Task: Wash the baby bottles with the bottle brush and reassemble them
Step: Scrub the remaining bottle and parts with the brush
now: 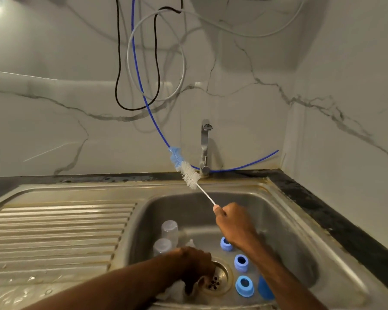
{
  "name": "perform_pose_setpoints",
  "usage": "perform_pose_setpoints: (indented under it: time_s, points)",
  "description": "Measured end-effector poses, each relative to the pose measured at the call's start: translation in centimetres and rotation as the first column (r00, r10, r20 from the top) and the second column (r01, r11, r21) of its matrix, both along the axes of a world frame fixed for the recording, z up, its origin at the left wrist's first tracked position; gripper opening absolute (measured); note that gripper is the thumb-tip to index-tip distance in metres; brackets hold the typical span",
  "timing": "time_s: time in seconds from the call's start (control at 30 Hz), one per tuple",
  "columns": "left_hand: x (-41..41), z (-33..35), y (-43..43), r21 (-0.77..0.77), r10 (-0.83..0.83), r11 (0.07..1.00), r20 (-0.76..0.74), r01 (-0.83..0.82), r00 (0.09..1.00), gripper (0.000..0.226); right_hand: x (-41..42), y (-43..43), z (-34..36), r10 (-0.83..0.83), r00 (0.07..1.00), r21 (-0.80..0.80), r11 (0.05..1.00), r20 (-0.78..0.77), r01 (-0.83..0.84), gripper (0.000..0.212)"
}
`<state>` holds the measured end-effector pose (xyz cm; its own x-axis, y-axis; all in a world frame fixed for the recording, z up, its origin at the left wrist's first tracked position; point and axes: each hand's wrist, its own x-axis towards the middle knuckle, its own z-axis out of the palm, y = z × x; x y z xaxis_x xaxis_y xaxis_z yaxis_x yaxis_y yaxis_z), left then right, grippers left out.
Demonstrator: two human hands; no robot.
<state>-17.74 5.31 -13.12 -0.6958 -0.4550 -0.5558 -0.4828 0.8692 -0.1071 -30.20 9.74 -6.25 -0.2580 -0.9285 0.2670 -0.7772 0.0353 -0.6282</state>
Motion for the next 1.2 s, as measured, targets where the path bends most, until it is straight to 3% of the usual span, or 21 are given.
perform_pose_setpoints:
  time_s: [0.13,0.27,0.37,0.47,0.57,0.67,0.73,0.8,0.9,1.07,1.2]
  points:
    - [-0.1,-0.7,0.3,-0.097,0.048,0.994,-0.035,-0.051,0.998,0.033,0.0,-0.1,-0.1,0.013,1.000,-0.013,1.000,-0.008,-0.013,0.057]
    - [0.1,0.6,-0.6,0.079,0.082,0.994,-0.124,-0.073,0.989,0.043,0.0,-0.2,-0.2,0.011,1.000,-0.026,1.000,0.003,-0.011,0.057]
    - [0.9,1.5,-1.7,0.161,0.173,0.979,-0.305,-0.129,0.936,0.029,-0.3,-0.3,-0.4,0.018,0.999,-0.038,0.999,0.032,-0.016,0.057]
    - [2.2,2.9,-2.5,0.300,0.345,0.931,-0.539,-0.208,0.769,0.018,-0.3,-0.3,-0.7,0.051,0.991,-0.057,0.997,0.127,-0.045,0.057]
    - [3.6,4.7,-2.6,0.555,0.574,0.806,-0.647,-0.206,0.502,0.017,-0.2,0.3,-0.4,0.092,0.972,-0.050,0.995,0.215,-0.083,0.058]
    - [4.7,6.0,-1.8,0.829,0.827,0.555,-0.539,-0.070,0.161,0.019,-0.4,1.1,0.0,0.145,0.959,-0.044,0.989,0.243,-0.138,0.058]
    - [4.8,6.5,-1.3,0.921,0.921,0.386,-0.388,0.063,0.037,0.024,-0.2,1.3,-0.1,0.175,0.942,-0.032,0.984,0.288,-0.173,0.054]
    - [4.6,6.8,-0.9,0.949,0.960,0.278,-0.278,0.145,-0.021,0.028,0.0,1.3,-0.3,0.188,0.916,-0.032,0.981,0.355,-0.189,0.051]
    - [4.1,6.8,-1.1,0.949,0.968,0.237,-0.212,0.207,-0.138,0.031,-0.2,1.2,-0.5,0.188,0.874,-0.039,0.981,0.447,-0.191,0.048]
    - [6.5,6.5,-4.4,0.893,0.850,0.187,0.061,0.409,-0.523,0.024,-1.6,1.7,-0.2,0.189,0.899,-0.001,0.979,0.394,-0.206,0.034]
    - [8.7,6.6,-5.8,0.843,0.769,0.187,0.195,0.505,-0.609,0.024,-2.3,2.6,0.1,0.186,0.900,0.011,0.978,0.394,-0.206,0.029]
